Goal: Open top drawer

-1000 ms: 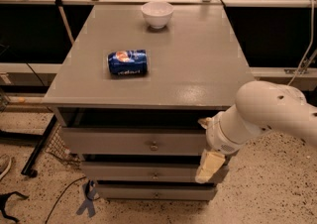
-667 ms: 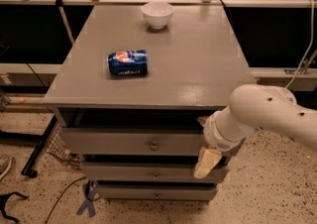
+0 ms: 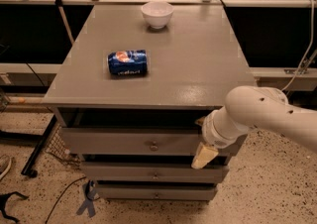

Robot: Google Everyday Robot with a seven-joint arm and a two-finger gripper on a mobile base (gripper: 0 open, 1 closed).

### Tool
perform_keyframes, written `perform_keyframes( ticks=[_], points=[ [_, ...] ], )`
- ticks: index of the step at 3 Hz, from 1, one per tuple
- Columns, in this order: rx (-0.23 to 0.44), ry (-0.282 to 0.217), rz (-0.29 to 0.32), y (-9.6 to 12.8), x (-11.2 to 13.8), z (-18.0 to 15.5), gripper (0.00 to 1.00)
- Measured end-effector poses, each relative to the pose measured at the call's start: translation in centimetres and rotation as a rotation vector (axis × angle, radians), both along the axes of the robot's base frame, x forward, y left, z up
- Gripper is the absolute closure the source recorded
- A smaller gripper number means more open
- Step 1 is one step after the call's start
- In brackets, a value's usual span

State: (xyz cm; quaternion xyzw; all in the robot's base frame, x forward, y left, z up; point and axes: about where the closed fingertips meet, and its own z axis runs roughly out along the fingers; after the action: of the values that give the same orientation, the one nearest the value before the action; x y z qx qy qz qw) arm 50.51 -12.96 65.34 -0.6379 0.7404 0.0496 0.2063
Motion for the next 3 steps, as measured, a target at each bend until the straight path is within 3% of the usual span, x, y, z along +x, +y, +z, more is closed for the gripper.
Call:
perform_keyframes(
  ticks=[1, 2, 3],
  points=[
    [0.003, 0.0, 0.007, -0.1, 0.5, -0.6, 0.4],
    [0.018, 0.004, 0.015, -0.1, 0.2, -0.4, 0.71],
    [0.068, 0.021, 0.024, -0.3, -1.9, 0.3, 0.94]
  ],
)
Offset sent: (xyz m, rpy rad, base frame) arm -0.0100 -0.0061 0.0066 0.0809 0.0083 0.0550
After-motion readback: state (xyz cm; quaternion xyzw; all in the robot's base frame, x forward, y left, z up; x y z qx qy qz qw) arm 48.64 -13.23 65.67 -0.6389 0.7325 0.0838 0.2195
